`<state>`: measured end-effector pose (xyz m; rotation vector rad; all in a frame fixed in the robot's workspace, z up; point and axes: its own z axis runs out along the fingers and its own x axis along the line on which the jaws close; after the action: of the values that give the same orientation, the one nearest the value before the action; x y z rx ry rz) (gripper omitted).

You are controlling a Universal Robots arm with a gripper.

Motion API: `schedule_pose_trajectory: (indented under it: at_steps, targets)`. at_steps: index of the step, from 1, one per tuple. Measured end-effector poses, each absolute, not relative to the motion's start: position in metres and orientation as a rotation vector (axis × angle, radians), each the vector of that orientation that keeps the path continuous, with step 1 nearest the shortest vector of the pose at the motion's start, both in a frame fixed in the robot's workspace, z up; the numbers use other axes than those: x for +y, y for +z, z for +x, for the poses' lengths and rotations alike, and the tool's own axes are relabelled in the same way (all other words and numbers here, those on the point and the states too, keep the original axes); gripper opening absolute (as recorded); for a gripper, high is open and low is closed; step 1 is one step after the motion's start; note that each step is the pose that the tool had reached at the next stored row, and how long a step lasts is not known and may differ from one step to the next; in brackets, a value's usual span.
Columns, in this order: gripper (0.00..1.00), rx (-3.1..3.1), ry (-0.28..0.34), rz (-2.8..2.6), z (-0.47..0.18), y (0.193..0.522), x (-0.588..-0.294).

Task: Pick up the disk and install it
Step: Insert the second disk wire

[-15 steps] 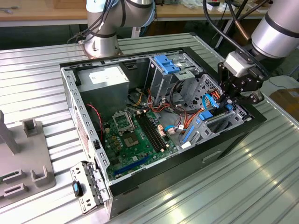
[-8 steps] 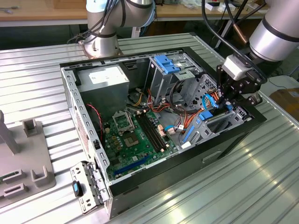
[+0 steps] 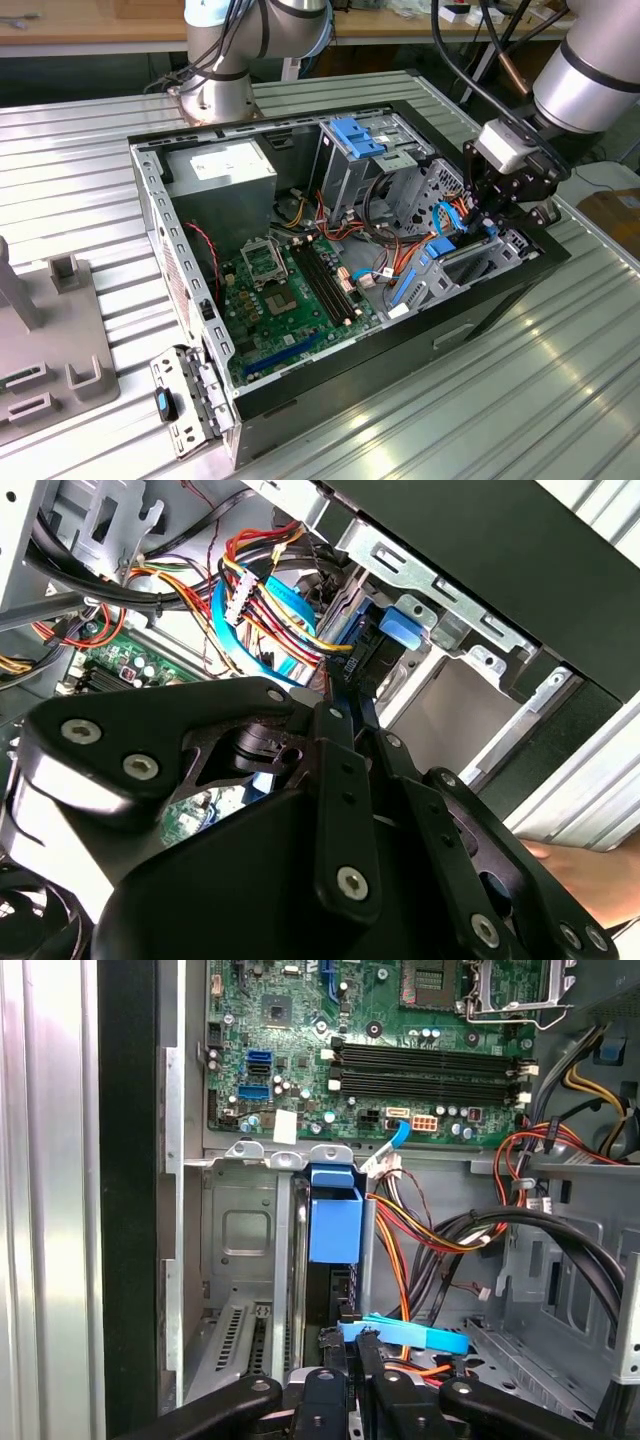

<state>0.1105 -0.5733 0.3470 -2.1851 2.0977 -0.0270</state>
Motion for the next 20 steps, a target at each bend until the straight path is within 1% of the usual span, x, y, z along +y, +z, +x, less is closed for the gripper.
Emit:
schedule_pose_trajectory:
  at_steps: [20]
  targets:
    - [0.16, 2.098, -0.027, -2.185, 0.1088, 0.3428, -0.5739]
